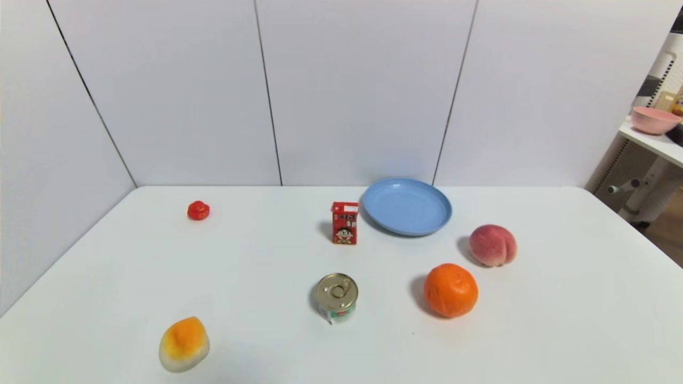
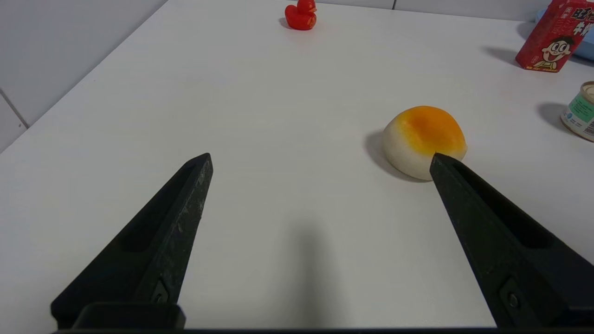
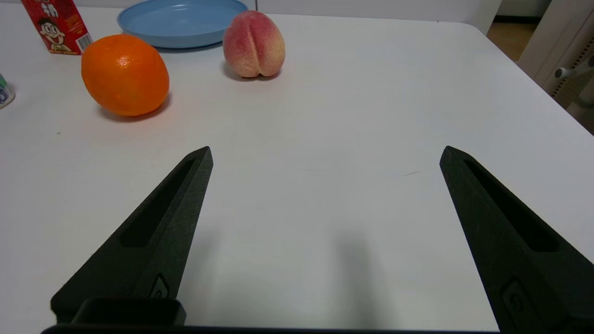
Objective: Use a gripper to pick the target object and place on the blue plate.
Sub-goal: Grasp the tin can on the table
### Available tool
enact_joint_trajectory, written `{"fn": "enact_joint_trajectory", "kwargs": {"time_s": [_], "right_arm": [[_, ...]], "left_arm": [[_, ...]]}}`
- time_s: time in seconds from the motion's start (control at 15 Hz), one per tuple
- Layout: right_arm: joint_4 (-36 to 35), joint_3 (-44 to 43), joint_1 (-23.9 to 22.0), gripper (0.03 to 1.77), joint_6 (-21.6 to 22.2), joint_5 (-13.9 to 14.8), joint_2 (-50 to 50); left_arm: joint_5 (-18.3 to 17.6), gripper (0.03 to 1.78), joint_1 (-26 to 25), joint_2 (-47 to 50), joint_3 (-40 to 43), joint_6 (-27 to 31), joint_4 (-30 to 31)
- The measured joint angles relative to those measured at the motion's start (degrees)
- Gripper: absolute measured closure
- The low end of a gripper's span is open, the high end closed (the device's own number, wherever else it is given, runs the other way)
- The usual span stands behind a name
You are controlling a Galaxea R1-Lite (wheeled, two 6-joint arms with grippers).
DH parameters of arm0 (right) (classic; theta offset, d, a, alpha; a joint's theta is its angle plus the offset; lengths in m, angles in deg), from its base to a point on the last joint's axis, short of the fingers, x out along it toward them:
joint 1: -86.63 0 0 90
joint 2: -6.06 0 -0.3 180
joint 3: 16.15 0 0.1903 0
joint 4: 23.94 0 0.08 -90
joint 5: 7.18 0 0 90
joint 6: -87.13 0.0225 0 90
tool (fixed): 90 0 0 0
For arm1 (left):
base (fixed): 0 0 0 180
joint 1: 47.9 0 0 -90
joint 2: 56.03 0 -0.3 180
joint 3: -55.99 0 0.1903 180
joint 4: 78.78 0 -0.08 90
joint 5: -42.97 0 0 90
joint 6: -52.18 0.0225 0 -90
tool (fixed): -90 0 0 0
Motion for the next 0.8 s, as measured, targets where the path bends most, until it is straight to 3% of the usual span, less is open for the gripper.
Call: {"fn": "enact_joint_trajectory", "kwargs": {"time_s": [0.47, 0.8], "right_arm": [[0.95, -0.11, -0.02, 0.11, -0.39, -0.04, -0.23], [3.49, -7.07, 0.15, 0.11, -0.3, -1.17, -6.74]], "left_arm": [[0.02, 0.12, 0.0, 0.0, 0.0, 0.0, -0.02], [0.02, 0.12, 0.0, 0.0, 0.0, 0.05, 0.0]]}}
